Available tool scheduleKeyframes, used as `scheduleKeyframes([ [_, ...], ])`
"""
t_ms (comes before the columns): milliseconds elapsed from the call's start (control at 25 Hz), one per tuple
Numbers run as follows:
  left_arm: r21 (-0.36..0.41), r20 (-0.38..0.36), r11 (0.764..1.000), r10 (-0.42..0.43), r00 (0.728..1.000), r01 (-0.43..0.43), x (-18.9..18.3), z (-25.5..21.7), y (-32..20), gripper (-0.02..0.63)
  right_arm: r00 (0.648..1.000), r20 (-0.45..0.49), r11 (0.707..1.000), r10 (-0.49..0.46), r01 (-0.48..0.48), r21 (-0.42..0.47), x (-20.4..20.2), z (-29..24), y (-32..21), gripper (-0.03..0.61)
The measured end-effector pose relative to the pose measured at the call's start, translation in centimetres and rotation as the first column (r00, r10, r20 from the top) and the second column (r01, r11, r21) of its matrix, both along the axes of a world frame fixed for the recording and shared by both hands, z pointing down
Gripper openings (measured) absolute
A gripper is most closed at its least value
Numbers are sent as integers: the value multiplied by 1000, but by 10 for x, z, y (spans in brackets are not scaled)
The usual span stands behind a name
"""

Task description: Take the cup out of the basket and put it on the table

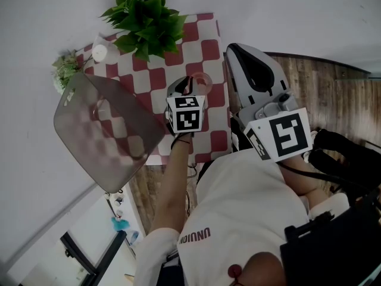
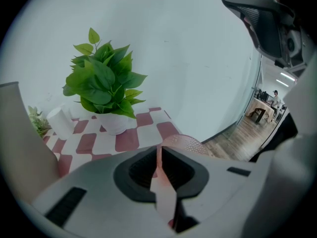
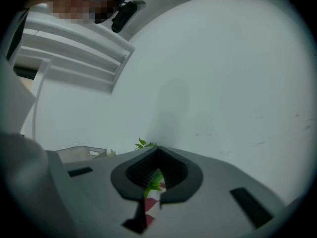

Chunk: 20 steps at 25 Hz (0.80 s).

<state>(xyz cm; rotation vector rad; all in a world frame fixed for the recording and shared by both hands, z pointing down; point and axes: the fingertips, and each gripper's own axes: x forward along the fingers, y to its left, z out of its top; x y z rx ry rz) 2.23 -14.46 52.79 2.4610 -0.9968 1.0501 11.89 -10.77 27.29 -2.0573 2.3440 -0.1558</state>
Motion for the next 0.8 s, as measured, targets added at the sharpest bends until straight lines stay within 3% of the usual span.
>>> scheduleKeyframes([
  [360, 32, -46, 999, -27, 999, 29, -1, -14, -8, 34, 1000, 1, 1000, -4, 4, 2, -2, 0, 0, 18],
  [800, 125, -119, 989, -66, 991, 81, -7, -46, -11, 34, 1000, 10, 1000, -26, 26, 10, -10, -2, -2, 18],
])
